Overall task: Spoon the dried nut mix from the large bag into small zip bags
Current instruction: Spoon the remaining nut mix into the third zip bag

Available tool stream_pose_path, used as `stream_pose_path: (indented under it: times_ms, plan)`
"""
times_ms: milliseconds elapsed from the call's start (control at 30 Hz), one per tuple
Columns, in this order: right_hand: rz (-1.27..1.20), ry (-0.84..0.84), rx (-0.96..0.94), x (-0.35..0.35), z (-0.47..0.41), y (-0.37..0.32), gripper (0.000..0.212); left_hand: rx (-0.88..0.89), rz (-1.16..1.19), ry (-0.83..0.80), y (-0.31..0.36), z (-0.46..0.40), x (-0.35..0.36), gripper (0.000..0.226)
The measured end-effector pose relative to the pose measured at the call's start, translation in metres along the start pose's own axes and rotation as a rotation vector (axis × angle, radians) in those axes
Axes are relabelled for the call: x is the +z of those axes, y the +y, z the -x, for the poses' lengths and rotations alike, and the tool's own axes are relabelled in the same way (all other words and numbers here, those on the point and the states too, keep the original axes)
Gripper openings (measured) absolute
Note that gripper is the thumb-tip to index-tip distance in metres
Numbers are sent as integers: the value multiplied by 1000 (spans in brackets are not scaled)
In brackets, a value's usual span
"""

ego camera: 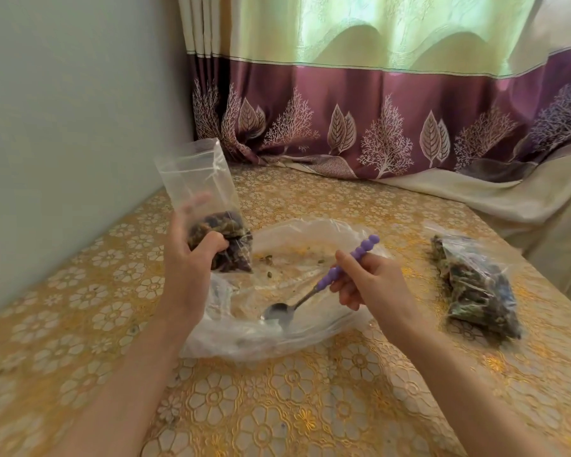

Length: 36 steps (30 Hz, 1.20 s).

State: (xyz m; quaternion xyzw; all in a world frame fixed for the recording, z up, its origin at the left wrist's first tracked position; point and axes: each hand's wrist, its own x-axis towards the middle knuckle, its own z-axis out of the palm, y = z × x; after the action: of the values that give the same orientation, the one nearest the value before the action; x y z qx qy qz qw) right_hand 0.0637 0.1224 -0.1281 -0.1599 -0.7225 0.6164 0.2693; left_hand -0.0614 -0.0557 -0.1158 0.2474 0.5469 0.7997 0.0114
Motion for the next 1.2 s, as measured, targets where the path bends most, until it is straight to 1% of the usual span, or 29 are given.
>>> stream_pose_path:
  times_ms: [200,300,367,433,533,600,733,833,900,1000,1067,1200]
  plan:
    - [-111,-106,158,11,2,1,33,-1,-1,-8,2,0,1,52]
    - [-150,-125,206,14,4,0,37,23,28,10,6,-3,-3,51]
    - [-182,-110,224,15,5,-1,38,37,50,33,9,-6,-6,51]
    - [-215,-67,227,15,4,-3,35,48,49,60,13,-10,-9,50]
    - [-252,21,182,14,-2,-6,34,59,2,96,17,-17,-16,48]
    - [-205,62,121,14,-10,-10,37,59,-34,101,17,-20,-21,48]
    - [-4,182,42,20,-29,-10,35,41,-77,136,10,-19,-31,49]
    - [136,250,-28,27,-38,-7,36,9,-63,197,2,-16,-37,57]
    - [169,269,-63,31,-42,-7,36,-29,-40,237,-2,-17,-39,61]
    - [121,209,-19,36,-48,-8,35,-68,0,254,-5,-18,-37,56]
    - [66,120,40,40,-50,-9,36,-62,22,233,-7,-17,-36,50]
    - [-49,-90,141,48,-50,-12,39,-76,33,217,-6,-18,-39,56]
